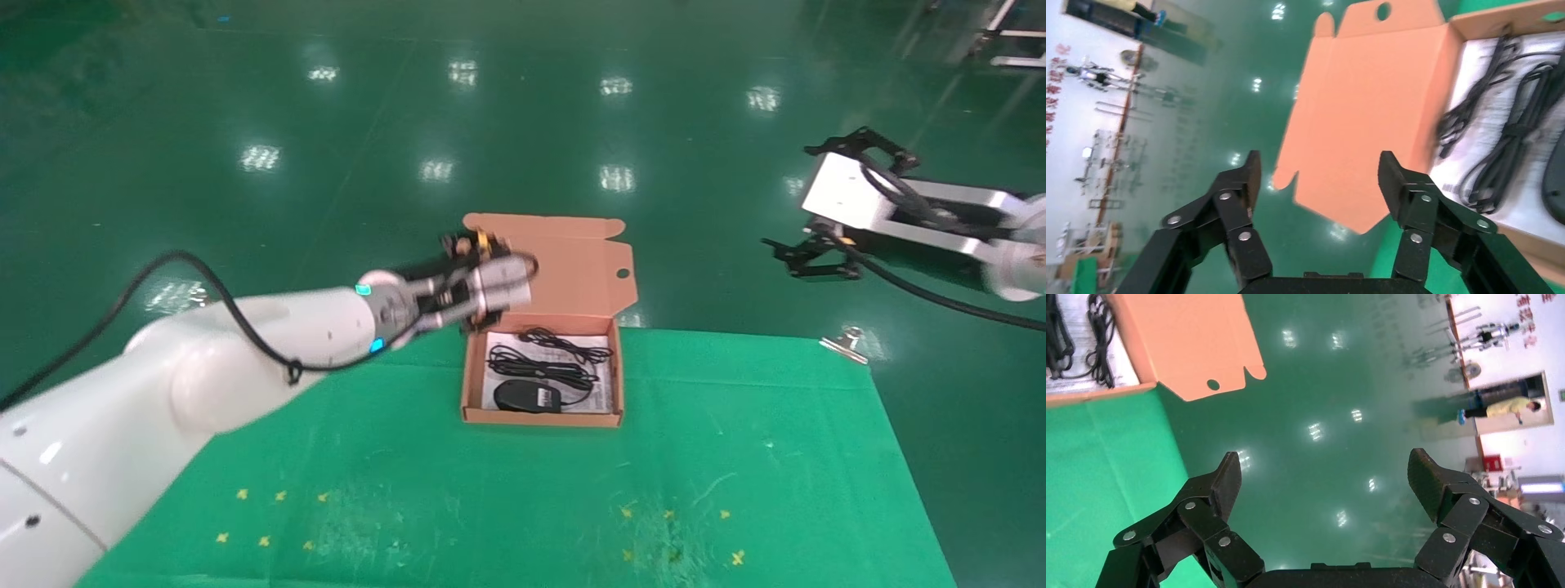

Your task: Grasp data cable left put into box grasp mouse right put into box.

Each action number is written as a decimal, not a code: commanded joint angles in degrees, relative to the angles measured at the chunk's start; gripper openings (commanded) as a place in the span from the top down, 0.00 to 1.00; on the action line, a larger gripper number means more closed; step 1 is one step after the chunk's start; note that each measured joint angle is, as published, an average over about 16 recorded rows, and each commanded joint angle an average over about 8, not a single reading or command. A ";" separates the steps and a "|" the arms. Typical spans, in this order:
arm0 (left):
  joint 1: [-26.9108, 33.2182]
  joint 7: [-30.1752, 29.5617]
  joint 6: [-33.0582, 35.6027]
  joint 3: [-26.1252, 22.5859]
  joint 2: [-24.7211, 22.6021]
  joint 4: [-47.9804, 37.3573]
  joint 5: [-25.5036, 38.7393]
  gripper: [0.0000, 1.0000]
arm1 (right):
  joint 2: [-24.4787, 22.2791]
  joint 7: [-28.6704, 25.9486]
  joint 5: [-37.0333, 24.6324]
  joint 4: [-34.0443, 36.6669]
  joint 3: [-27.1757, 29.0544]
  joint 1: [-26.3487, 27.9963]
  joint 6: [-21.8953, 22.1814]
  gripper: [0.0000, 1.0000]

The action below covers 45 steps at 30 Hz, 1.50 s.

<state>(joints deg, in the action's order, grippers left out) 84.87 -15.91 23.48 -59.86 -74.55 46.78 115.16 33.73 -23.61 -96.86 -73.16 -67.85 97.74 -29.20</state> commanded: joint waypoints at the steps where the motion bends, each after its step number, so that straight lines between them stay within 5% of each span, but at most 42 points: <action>1: 1.17 -0.69 -0.86 0.63 0.30 -0.46 0.34 0.00 | -0.49 0.26 -1.12 -0.98 0.05 1.06 -0.24 0.00; 8: 0.50 -0.71 1.82 3.18 2.38 0.27 -3.18 0.00 | -0.55 0.98 1.43 -1.61 3.08 -0.47 -4.26 0.00; 45: -12.94 2.61 35.93 26.15 23.36 15.25 -42.78 0.00 | 0.50 7.78 32.08 -0.93 30.97 -20.90 -34.15 0.00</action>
<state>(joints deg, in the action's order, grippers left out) 72.93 -13.55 56.86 -35.43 -52.75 60.92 75.33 34.15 -16.34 -67.06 -74.14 -38.95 78.36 -61.12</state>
